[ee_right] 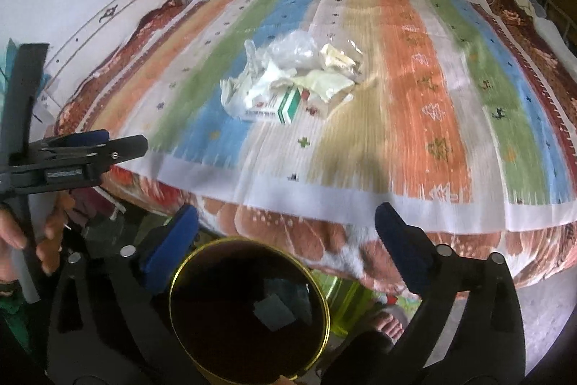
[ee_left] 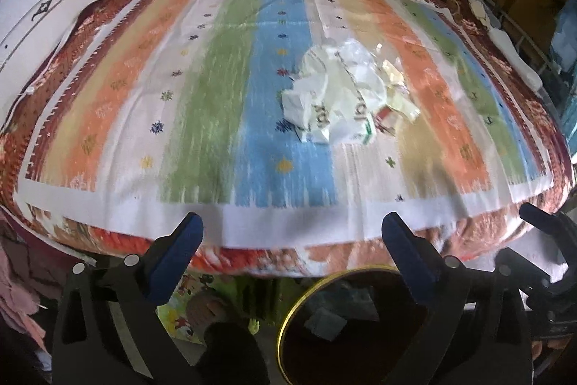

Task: Collect trash
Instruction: 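Move both open grippers back to the remaining trash pile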

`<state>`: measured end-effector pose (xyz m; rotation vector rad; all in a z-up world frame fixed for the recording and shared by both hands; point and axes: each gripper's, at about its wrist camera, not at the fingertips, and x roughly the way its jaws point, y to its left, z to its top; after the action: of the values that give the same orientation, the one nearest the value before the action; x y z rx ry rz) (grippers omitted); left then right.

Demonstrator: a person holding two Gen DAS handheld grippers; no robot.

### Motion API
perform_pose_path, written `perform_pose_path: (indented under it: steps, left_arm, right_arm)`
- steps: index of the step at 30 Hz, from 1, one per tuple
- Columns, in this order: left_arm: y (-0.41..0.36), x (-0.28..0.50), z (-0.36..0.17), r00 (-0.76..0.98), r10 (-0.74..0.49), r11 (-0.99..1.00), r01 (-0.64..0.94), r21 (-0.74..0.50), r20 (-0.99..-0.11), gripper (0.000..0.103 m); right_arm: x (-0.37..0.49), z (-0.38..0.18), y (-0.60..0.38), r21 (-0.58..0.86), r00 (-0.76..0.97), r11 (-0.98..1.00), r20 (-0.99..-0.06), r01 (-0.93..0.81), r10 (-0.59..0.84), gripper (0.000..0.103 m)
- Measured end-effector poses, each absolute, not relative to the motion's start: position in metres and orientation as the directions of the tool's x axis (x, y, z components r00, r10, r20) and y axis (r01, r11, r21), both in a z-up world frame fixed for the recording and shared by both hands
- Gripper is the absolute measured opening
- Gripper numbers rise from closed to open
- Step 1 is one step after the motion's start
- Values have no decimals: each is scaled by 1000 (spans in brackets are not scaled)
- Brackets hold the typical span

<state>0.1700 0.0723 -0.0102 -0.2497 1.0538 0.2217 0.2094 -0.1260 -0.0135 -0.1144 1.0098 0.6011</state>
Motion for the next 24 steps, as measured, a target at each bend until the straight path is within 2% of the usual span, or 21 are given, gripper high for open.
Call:
perform_pose_path:
  steps: [6,12,24]
  left_arm:
    - [96,185,-10,518,25,917,-353,-187,-855,97]
    - [121,197,-30,500,-124,833,-417,-364,-857,97]
    - [144,229,-48,557,-144,805,-415,-424,-818,96]
  right_arm:
    - [236,-15,-123,241,373,837,-810,-492,453,94]
    - [246,-12,-104,232,387,824,-795,-516,466,94]
    - [287,-17,-76,258,411,813,-759,-522,505,93]
